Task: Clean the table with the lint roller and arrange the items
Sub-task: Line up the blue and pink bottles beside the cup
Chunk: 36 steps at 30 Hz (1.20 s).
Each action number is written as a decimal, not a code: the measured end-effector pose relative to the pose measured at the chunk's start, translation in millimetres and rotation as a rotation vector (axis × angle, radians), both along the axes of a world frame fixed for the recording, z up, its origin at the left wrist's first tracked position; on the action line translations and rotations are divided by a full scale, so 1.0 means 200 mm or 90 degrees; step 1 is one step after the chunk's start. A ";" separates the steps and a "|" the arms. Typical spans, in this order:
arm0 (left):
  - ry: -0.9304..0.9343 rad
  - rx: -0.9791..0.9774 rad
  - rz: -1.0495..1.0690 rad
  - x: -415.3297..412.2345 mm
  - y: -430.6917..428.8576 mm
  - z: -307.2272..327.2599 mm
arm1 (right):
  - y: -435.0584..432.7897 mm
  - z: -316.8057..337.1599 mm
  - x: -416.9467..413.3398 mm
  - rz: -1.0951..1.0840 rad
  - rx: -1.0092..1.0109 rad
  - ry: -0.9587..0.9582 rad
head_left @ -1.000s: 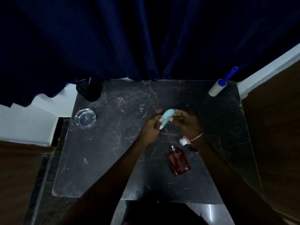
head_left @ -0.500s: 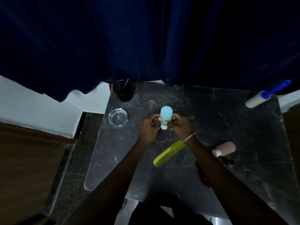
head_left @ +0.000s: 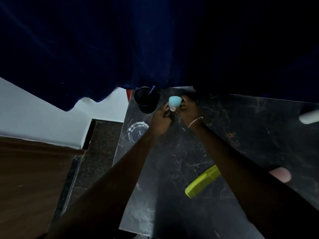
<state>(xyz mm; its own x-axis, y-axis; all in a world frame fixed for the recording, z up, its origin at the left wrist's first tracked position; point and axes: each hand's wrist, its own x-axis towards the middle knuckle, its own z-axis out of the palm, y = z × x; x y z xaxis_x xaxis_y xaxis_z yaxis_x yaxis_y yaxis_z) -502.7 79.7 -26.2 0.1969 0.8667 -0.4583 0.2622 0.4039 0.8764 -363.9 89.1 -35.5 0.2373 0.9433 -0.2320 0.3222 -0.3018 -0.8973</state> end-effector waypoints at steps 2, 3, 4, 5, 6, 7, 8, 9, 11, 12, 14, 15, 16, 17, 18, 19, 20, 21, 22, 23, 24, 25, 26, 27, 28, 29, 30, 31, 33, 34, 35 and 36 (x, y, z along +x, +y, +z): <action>-0.029 -0.030 -0.025 -0.01 0.04 -0.05 | 0.03 -0.04 -0.02 0.001 0.012 -0.007; -0.030 -0.039 -0.032 -0.02 0.04 -0.04 | 0.04 -0.06 -0.02 -0.002 0.018 -0.005; -0.032 -0.039 -0.036 -0.03 0.05 -0.06 | 0.05 -0.08 -0.03 -0.002 0.020 -0.007; -0.034 -0.039 -0.037 -0.03 0.05 -0.08 | 0.05 -0.10 -0.03 -0.006 0.023 -0.006; -0.037 -0.041 -0.040 -0.03 0.06 -0.07 | 0.05 -0.12 -0.03 -0.006 0.018 -0.007; -0.036 -0.040 -0.039 -0.03 0.05 -0.07 | 0.05 -0.14 -0.03 -0.007 0.012 0.006; -0.043 -0.037 -0.038 -0.04 0.05 -0.08 | 0.05 -0.15 -0.03 -0.006 0.005 0.006; -0.048 -0.037 -0.037 -0.04 0.05 -0.08 | 0.04 -0.16 -0.03 -0.005 0.005 0.008; -0.046 -0.039 -0.040 -0.05 0.04 -0.09 | 0.04 -0.16 -0.03 0.001 0.006 -0.004; -0.049 -0.041 -0.038 -0.06 0.04 -0.10 | 0.04 -0.15 -0.03 0.005 0.006 -0.009; -0.054 -0.049 -0.039 -0.06 0.04 -0.10 | 0.03 -0.15 -0.03 0.014 0.007 -0.012; -0.052 -0.052 -0.040 -0.06 0.04 -0.10 | 0.03 -0.16 -0.02 0.013 0.005 -0.014; -0.051 -0.051 -0.038 -0.05 0.04 -0.10 | 0.03 -0.16 -0.02 0.017 -0.003 -0.025; -0.038 -0.045 -0.044 -0.06 0.04 -0.10 | 0.03 -0.17 -0.03 0.018 -0.011 -0.020; -0.038 -0.040 -0.039 -0.06 0.04 -0.11 | 0.03 -0.18 -0.02 0.019 -0.026 -0.015; -0.038 -0.044 -0.034 -0.05 0.03 -0.10 | 0.02 -0.19 -0.03 0.012 -0.036 0.010; -0.039 -0.041 -0.022 -0.06 0.03 -0.11 | 0.01 -0.19 -0.03 0.008 -0.045 0.027; -0.034 -0.042 -0.011 -0.06 0.02 -0.10 | 0.00 -0.19 -0.02 0.000 -0.047 0.046; -0.038 -0.051 0.004 -0.05 0.01 -0.09 | -0.01 -0.18 -0.01 0.000 -0.049 0.043; -0.035 -0.055 0.009 -0.05 0.00 -0.06 | -0.03 -0.18 0.00 0.004 -0.051 0.037; -0.034 -0.045 0.014 -0.05 -0.01 -0.06 | -0.06 -0.16 0.01 0.017 -0.054 0.020; -0.027 -0.034 0.015 -0.04 -0.03 -0.04 | -0.09 -0.15 0.03 0.024 -0.059 0.010; -0.025 -0.022 0.022 -0.04 -0.06 -0.03 | -0.13 -0.14 0.04 0.032 -0.062 -0.006; -0.011 0.004 0.014 -0.05 -0.11 -0.01 | -0.17 -0.14 0.06 0.036 -0.063 -0.028; 0.005 0.049 -0.005 -0.06 -0.16 -0.01 | -0.23 -0.12 0.07 0.044 -0.059 -0.067; 0.052 0.114 -0.048 -0.07 -0.23 0.01 | -0.30 -0.11 0.08 0.057 -0.036 -0.107; 0.115 0.199 -0.105 -0.09 -0.29 0.00 | -0.38 -0.09 0.10 0.079 -0.009 -0.155; 0.196 0.285 -0.167 -0.11 -0.37 0.01 | -0.47 -0.08 0.11 0.107 0.021 -0.218; 0.334 0.454 -0.258 -0.13 -0.52 0.03 | -0.66 -0.03 0.14 0.157 0.078 -0.370; 0.383 0.513 -0.293 -0.13 -0.59 0.04 | -0.77 0.02 0.14 0.166 0.099 -0.423; 0.417 0.544 -0.320 -0.12 -0.65 0.07 | -0.86 0.04 0.15 0.169 0.111 -0.458; 0.434 0.553 -0.344 -0.11 -0.71 0.06 | -0.96 0.06 0.17 0.170 0.120 -0.483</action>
